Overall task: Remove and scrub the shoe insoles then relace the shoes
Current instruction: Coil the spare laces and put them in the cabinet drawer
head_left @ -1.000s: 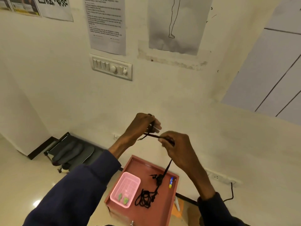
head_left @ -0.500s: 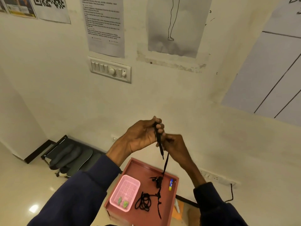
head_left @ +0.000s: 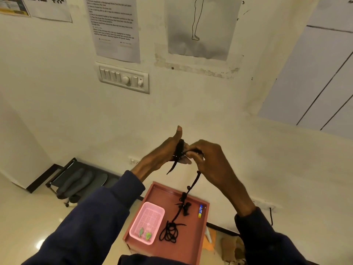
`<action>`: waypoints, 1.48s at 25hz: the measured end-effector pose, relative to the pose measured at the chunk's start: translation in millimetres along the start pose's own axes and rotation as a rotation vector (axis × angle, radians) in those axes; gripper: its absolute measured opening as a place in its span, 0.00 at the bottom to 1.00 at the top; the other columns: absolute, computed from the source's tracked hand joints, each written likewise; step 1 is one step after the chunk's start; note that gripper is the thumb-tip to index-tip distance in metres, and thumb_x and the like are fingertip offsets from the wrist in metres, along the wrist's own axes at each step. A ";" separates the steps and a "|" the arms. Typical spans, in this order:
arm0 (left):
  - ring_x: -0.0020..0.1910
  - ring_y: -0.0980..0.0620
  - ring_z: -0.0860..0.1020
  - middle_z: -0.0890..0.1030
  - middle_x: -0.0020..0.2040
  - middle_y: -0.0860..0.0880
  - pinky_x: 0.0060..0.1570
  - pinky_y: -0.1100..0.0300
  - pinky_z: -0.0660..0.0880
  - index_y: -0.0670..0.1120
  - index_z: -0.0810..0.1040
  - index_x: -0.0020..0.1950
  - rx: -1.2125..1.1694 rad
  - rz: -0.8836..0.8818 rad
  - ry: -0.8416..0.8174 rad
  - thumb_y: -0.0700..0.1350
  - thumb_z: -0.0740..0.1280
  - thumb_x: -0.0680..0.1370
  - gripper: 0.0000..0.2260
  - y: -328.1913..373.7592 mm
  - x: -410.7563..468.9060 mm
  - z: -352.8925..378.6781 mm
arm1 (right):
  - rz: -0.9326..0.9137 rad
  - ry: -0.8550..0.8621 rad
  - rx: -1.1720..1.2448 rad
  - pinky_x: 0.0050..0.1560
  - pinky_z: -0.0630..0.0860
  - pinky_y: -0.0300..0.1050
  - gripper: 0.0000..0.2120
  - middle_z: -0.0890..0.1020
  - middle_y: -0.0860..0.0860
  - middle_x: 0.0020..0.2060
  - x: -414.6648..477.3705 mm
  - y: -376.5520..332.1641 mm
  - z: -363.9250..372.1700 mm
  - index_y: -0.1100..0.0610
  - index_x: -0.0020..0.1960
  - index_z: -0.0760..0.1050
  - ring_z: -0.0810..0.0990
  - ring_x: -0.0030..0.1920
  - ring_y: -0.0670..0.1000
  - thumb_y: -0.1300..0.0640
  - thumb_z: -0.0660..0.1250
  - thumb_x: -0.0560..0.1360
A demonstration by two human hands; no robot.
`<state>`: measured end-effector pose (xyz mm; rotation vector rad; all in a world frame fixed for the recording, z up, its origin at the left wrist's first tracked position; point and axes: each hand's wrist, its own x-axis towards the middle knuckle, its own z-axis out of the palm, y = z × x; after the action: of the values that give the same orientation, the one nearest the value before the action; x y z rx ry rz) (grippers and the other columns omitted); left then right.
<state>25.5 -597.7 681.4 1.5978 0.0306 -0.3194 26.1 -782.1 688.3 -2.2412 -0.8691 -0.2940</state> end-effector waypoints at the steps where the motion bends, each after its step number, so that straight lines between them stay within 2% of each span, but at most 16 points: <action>1: 0.43 0.40 0.84 0.83 0.43 0.39 0.58 0.44 0.81 0.41 0.79 0.45 -0.020 -0.047 -0.085 0.74 0.43 0.78 0.40 -0.2 -1.7 2.8 | -0.046 0.018 -0.040 0.46 0.77 0.43 0.04 0.83 0.46 0.44 11.0 1.1 -2.4 0.54 0.51 0.83 0.80 0.44 0.44 0.59 0.69 0.79; 4: 0.33 0.46 0.75 0.75 0.36 0.42 0.42 0.52 0.78 0.41 0.75 0.42 -0.256 -0.179 -0.309 0.77 0.41 0.76 0.42 2.6 -7.3 8.2 | -0.067 0.064 0.061 0.47 0.77 0.41 0.05 0.84 0.46 0.43 36.6 12.9 1.0 0.56 0.49 0.84 0.82 0.44 0.45 0.62 0.70 0.79; 6: 0.30 0.49 0.71 0.72 0.34 0.45 0.38 0.54 0.75 0.42 0.73 0.40 -0.464 -0.186 -0.343 0.73 0.43 0.80 0.37 6.0 -9.8 5.7 | 0.083 0.027 0.293 0.46 0.79 0.46 0.08 0.86 0.48 0.41 38.3 27.6 10.4 0.53 0.48 0.86 0.84 0.42 0.46 0.64 0.70 0.78; 7: 0.30 0.49 0.71 0.71 0.34 0.46 0.38 0.54 0.74 0.42 0.73 0.40 -0.565 -0.175 -0.333 0.69 0.45 0.83 0.34 6.9 -9.5 1.9 | 0.175 -0.001 0.417 0.43 0.78 0.50 0.10 0.86 0.51 0.39 31.9 32.4 18.6 0.51 0.47 0.86 0.84 0.40 0.50 0.64 0.69 0.78; 9: 0.32 0.48 0.73 0.73 0.36 0.45 0.41 0.53 0.75 0.42 0.75 0.41 -0.726 -0.143 -0.259 0.57 0.51 0.85 0.25 8.7 -7.6 -6.3 | 0.307 -0.063 0.581 0.38 0.73 0.51 0.12 0.84 0.57 0.36 8.2 36.1 40.5 0.47 0.46 0.87 0.78 0.34 0.53 0.62 0.68 0.79; 11: 0.34 0.46 0.75 0.74 0.39 0.44 0.42 0.53 0.77 0.41 0.76 0.43 -0.813 -0.106 -0.116 0.50 0.54 0.83 0.18 7.8 -2.7 -14.5 | 0.372 -0.176 0.636 0.36 0.70 0.47 0.12 0.86 0.53 0.39 -18.2 28.5 60.5 0.52 0.46 0.87 0.74 0.33 0.50 0.61 0.66 0.82; 14: 0.38 0.45 0.77 0.77 0.40 0.42 0.46 0.52 0.81 0.40 0.77 0.44 -0.812 -0.037 0.086 0.46 0.54 0.83 0.17 0.3 8.1 -24.0 | 0.360 -0.266 0.551 0.40 0.75 0.39 0.13 0.87 0.46 0.49 -38.6 11.7 75.0 0.58 0.43 0.86 0.81 0.36 0.40 0.60 0.66 0.82; 17: 0.39 0.44 0.80 0.79 0.41 0.41 0.49 0.50 0.82 0.38 0.78 0.46 -0.773 -0.001 0.202 0.47 0.53 0.85 0.19 -8.9 17.7 -31.7 | 0.317 -0.260 0.427 0.49 0.78 0.37 0.14 0.87 0.43 0.46 -30.0 -3.2 67.6 0.54 0.39 0.85 0.85 0.47 0.40 0.54 0.68 0.81; 18: 0.39 0.44 0.81 0.79 0.41 0.41 0.51 0.50 0.82 0.38 0.78 0.46 -0.770 0.010 0.221 0.47 0.52 0.85 0.20 -11.6 20.3 -33.8 | 0.289 -0.268 0.380 0.50 0.79 0.39 0.14 0.87 0.45 0.43 -25.9 -6.9 63.0 0.54 0.39 0.85 0.85 0.47 0.43 0.53 0.68 0.81; 20: 0.40 0.43 0.83 0.80 0.40 0.41 0.54 0.48 0.80 0.37 0.78 0.47 -0.791 0.035 0.250 0.48 0.52 0.86 0.20 -15.3 24.3 -36.7 | 0.212 -0.283 0.313 0.46 0.79 0.43 0.15 0.85 0.48 0.37 -17.3 -12.7 50.0 0.53 0.39 0.84 0.83 0.40 0.48 0.52 0.67 0.81; 23: 0.41 0.43 0.83 0.81 0.40 0.41 0.55 0.49 0.80 0.38 0.78 0.46 -0.833 0.054 0.306 0.47 0.53 0.86 0.20 -16.1 28.2 -39.9 | 0.148 -0.318 0.253 0.41 0.72 0.32 0.14 0.83 0.45 0.33 -2.5 -17.9 31.8 0.54 0.39 0.84 0.80 0.34 0.44 0.53 0.67 0.81; 25: 0.40 0.44 0.82 0.80 0.39 0.42 0.54 0.49 0.80 0.40 0.77 0.44 -0.927 0.055 0.347 0.46 0.54 0.86 0.18 -13.6 29.9 -45.1 | 0.128 -0.385 0.184 0.44 0.75 0.36 0.14 0.83 0.44 0.33 3.2 -22.4 31.9 0.54 0.39 0.84 0.81 0.35 0.44 0.53 0.68 0.81; 27: 0.40 0.44 0.82 0.80 0.38 0.42 0.53 0.50 0.79 0.41 0.76 0.43 -0.987 0.053 0.362 0.46 0.55 0.86 0.17 -8.9 31.9 -52.7 | 0.117 -0.419 0.108 0.47 0.80 0.46 0.14 0.83 0.44 0.32 1.5 -27.0 38.1 0.52 0.38 0.82 0.81 0.35 0.45 0.53 0.67 0.81; 29: 0.41 0.44 0.82 0.79 0.39 0.42 0.51 0.50 0.79 0.41 0.76 0.43 -0.948 0.056 0.374 0.44 0.55 0.87 0.16 -4.9 32.1 -56.9 | 0.104 -0.382 0.065 0.49 0.80 0.50 0.14 0.82 0.45 0.32 -1.1 -27.8 40.5 0.52 0.38 0.82 0.80 0.34 0.45 0.52 0.67 0.81; 33: 0.46 0.42 0.85 0.81 0.44 0.41 0.56 0.48 0.79 0.38 0.76 0.53 -0.853 0.141 0.349 0.37 0.56 0.87 0.10 -2.9 33.6 -59.5 | 0.137 -0.357 0.084 0.46 0.81 0.48 0.16 0.82 0.43 0.30 0.8 -19.5 36.8 0.51 0.35 0.82 0.80 0.32 0.43 0.51 0.68 0.81; 37: 0.48 0.38 0.85 0.83 0.45 0.40 0.59 0.45 0.79 0.38 0.78 0.51 -0.636 0.140 0.255 0.38 0.57 0.86 0.11 -1.1 28.4 -61.7 | 0.150 -0.260 0.021 0.39 0.75 0.42 0.13 0.82 0.43 0.32 7.2 -11.6 29.9 0.51 0.39 0.83 0.79 0.32 0.43 0.52 0.67 0.81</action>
<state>63.9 -542.0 675.1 0.9926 0.1962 0.0134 22.7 -751.9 676.0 -2.3425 -0.8250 0.0776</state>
